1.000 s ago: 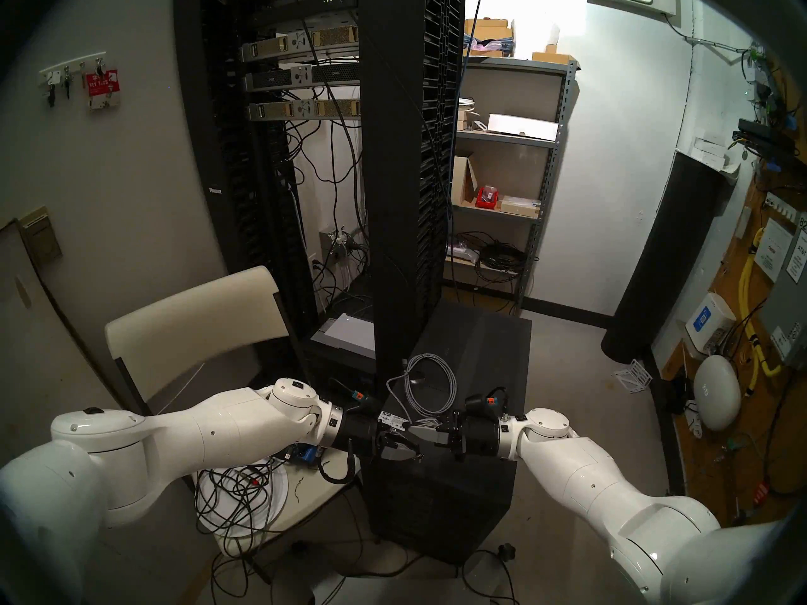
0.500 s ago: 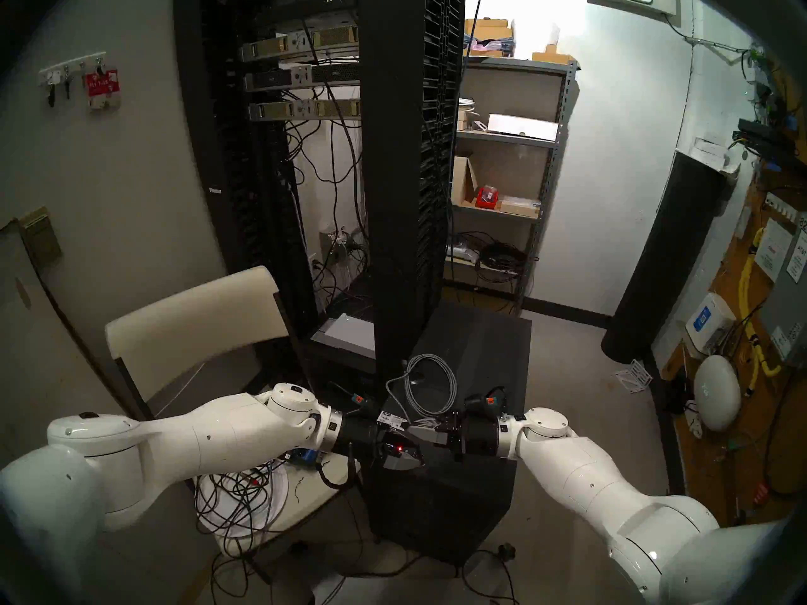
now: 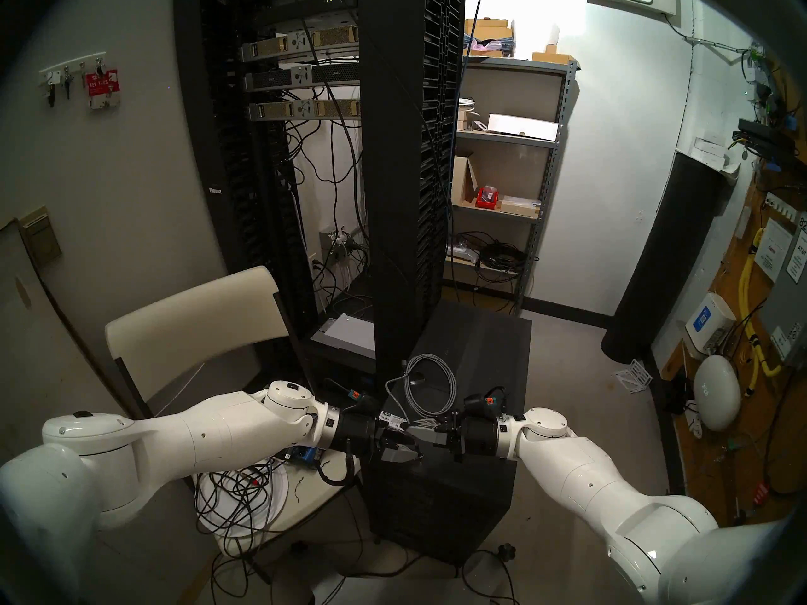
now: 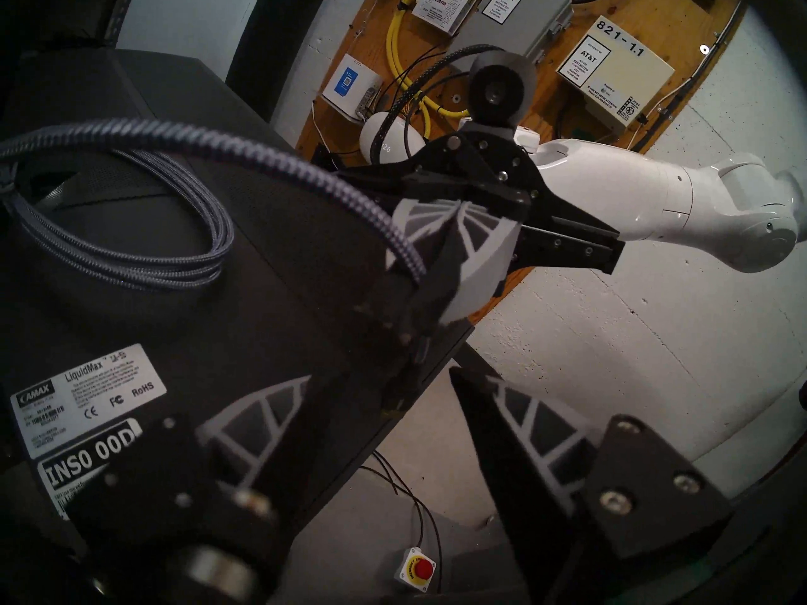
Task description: Insert the cable into the workstation's USB slot
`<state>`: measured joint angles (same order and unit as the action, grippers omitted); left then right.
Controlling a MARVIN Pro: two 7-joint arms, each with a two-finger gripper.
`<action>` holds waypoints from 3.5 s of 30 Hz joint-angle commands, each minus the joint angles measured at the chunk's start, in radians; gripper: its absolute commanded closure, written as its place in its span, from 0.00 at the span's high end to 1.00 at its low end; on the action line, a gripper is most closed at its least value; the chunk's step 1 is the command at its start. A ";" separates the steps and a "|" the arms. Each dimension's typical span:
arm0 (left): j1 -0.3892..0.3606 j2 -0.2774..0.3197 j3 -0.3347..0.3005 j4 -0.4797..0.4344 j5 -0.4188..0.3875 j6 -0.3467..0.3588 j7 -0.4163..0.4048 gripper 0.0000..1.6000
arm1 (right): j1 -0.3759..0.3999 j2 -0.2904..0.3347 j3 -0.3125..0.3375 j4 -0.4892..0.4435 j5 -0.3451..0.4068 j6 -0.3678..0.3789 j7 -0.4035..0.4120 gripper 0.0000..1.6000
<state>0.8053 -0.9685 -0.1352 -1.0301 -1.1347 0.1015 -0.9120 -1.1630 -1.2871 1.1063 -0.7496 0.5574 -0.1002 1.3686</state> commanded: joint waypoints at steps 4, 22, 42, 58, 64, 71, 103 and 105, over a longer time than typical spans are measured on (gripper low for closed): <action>-0.010 -0.010 -0.016 -0.021 -0.016 0.001 0.002 0.69 | 0.021 -0.014 0.000 -0.003 0.002 0.000 0.012 0.00; -0.005 -0.022 -0.014 0.019 -0.022 0.001 0.008 0.30 | 0.006 -0.001 0.018 -0.026 -0.004 0.001 0.003 0.00; 0.002 -0.019 -0.009 0.036 -0.030 -0.004 -0.007 0.38 | -0.068 0.040 0.055 -0.145 -0.003 0.035 -0.042 0.00; 0.027 -0.026 -0.019 0.019 -0.069 0.016 0.010 0.78 | -0.099 0.049 0.079 -0.217 -0.021 -0.001 -0.114 0.00; 0.046 -0.001 -0.040 -0.028 -0.107 0.027 0.027 0.86 | -0.105 0.043 0.078 -0.243 -0.043 -0.029 -0.158 0.00; 0.095 0.038 -0.096 -0.106 -0.202 0.046 0.130 0.92 | -0.113 0.030 0.079 -0.268 -0.064 -0.049 -0.207 0.00; 0.121 0.135 -0.119 -0.256 -0.284 0.143 0.315 1.00 | -0.141 0.042 0.116 -0.318 -0.074 -0.049 -0.234 0.00; 0.122 0.136 -0.120 -0.256 -0.283 0.145 0.315 1.00 | -0.140 0.041 0.118 -0.317 -0.072 -0.049 -0.230 0.00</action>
<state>0.9460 -0.8468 -0.2506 -1.2578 -1.4268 0.2423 -0.5903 -1.3107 -1.2471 1.2162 -1.0461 0.4708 -0.1482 1.1225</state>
